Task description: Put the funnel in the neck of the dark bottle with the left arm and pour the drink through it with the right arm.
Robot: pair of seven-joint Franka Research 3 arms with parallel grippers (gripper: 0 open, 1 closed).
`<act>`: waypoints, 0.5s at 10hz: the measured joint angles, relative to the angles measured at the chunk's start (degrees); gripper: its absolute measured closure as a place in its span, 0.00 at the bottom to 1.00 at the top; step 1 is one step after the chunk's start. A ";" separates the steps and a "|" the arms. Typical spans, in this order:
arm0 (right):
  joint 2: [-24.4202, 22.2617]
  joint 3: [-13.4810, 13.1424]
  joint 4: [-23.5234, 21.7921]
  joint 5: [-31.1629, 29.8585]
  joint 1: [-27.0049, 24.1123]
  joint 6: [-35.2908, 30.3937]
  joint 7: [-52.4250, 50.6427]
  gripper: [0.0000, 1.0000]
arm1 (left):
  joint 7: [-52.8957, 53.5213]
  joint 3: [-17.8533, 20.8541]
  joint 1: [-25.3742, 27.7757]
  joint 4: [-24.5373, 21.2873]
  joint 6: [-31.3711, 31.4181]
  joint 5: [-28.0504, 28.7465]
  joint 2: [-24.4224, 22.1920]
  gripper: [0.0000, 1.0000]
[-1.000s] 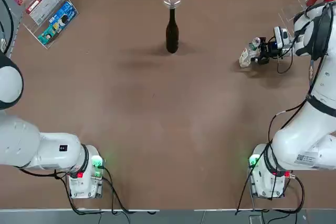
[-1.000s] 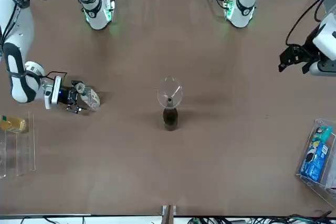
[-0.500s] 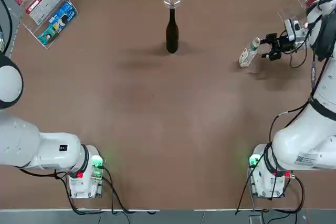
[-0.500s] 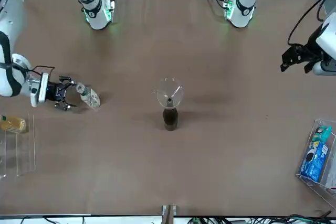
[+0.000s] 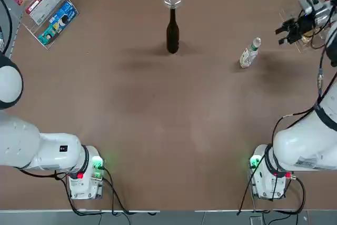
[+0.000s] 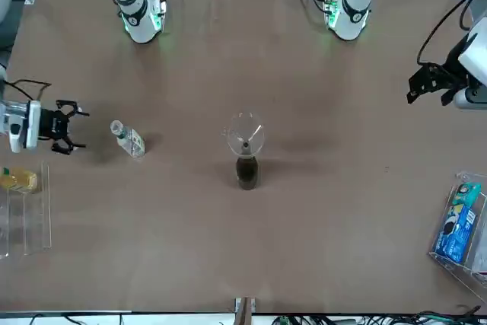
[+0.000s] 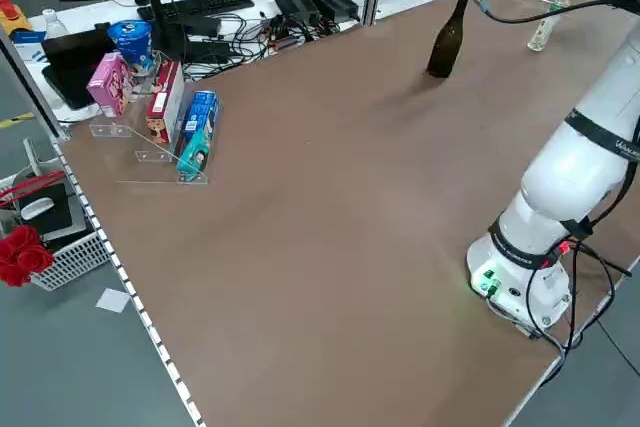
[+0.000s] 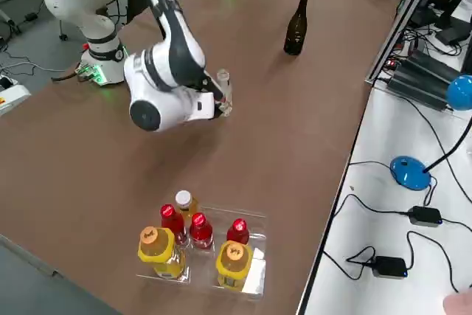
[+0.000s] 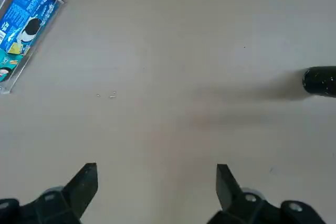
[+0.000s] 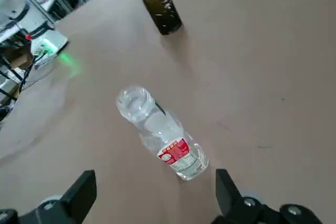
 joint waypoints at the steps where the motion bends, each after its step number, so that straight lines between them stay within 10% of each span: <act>1: -3.08 0.28 1.94 -4.22 0.50 -0.25 9.32 0.00 | 0.00 0.00 -0.03 0.00 0.00 0.00 0.00 0.00; 5: -16.69 8.28 5.37 -18.88 1.47 -0.31 47.19 0.00 | 0.00 2.25 -2.32 0.11 0.00 0.02 -0.27 0.00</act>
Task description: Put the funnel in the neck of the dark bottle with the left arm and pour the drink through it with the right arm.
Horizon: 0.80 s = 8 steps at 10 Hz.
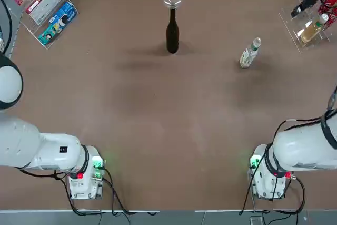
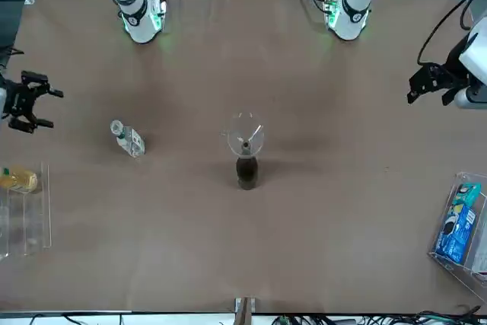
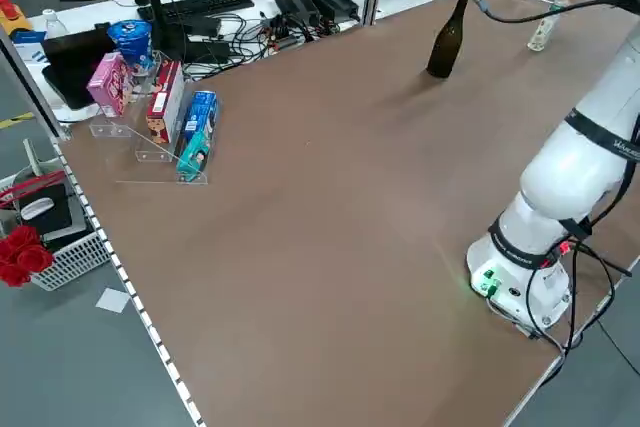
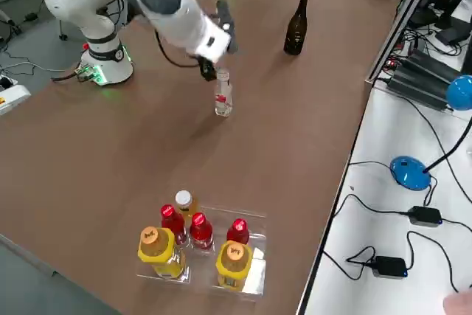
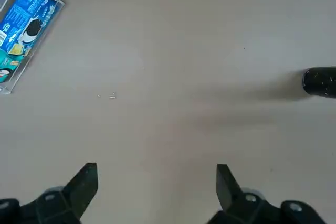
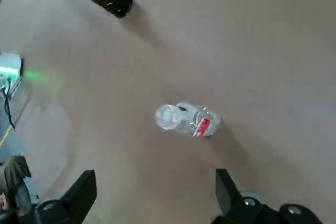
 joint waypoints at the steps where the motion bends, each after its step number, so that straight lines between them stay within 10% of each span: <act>1: -2.58 2.53 0.74 -3.46 0.05 0.06 9.41 0.00 | 0.00 0.07 -0.18 0.00 -0.04 0.00 -0.29 0.00; 5: -9.60 13.65 3.89 -16.37 0.20 -0.09 44.70 0.00 | -0.08 0.14 -0.37 -0.37 -0.44 0.08 -0.65 0.01; 8: -12.86 15.88 6.14 -21.74 0.20 -1.07 56.59 0.00 | -0.26 0.20 -0.34 -0.98 -0.06 0.09 -0.64 0.01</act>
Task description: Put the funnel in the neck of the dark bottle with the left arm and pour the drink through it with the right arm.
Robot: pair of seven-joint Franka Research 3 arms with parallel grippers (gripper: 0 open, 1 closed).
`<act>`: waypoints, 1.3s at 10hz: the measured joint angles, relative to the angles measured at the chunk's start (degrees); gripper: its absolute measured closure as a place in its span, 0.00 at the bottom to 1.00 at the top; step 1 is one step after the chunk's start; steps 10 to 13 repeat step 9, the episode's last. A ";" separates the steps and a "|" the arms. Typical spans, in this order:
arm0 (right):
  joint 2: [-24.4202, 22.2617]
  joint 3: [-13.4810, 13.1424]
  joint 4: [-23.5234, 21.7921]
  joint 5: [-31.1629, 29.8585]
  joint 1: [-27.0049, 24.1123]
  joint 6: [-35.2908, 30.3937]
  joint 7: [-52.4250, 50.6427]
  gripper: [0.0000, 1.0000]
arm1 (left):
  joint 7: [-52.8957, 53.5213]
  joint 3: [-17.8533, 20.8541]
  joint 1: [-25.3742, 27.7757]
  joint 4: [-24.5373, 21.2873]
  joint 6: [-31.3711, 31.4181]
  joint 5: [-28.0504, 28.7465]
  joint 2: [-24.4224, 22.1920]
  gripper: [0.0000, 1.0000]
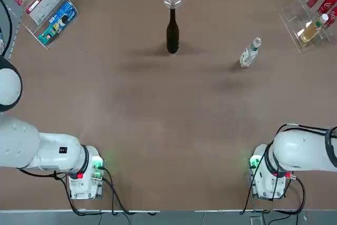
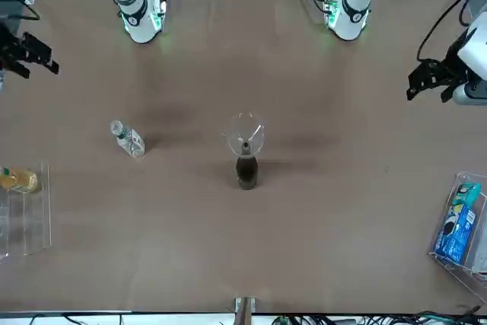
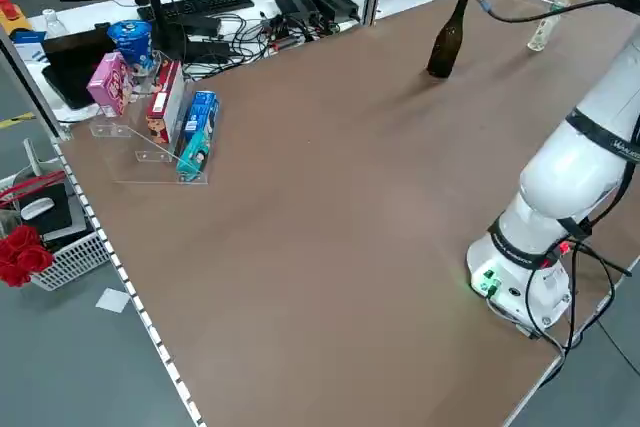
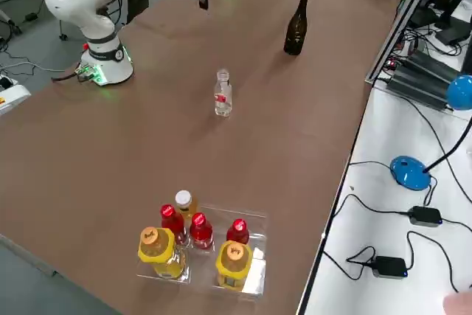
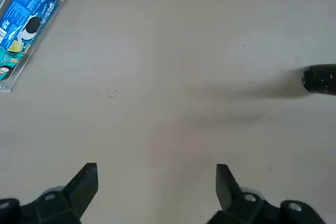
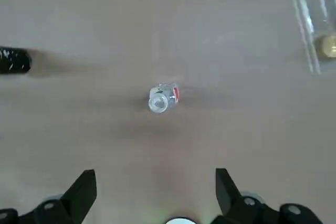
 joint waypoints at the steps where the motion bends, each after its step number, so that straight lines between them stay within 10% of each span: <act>1: -0.67 -0.03 0.65 -1.52 -0.02 -0.13 2.08 0.00 | -0.05 0.09 0.01 -0.08 0.06 0.01 0.00 0.01; 13: -1.78 1.14 1.03 -4.06 -0.02 -0.24 4.27 0.00 | -1.77 0.39 -0.06 -0.13 0.13 1.92 0.00 0.01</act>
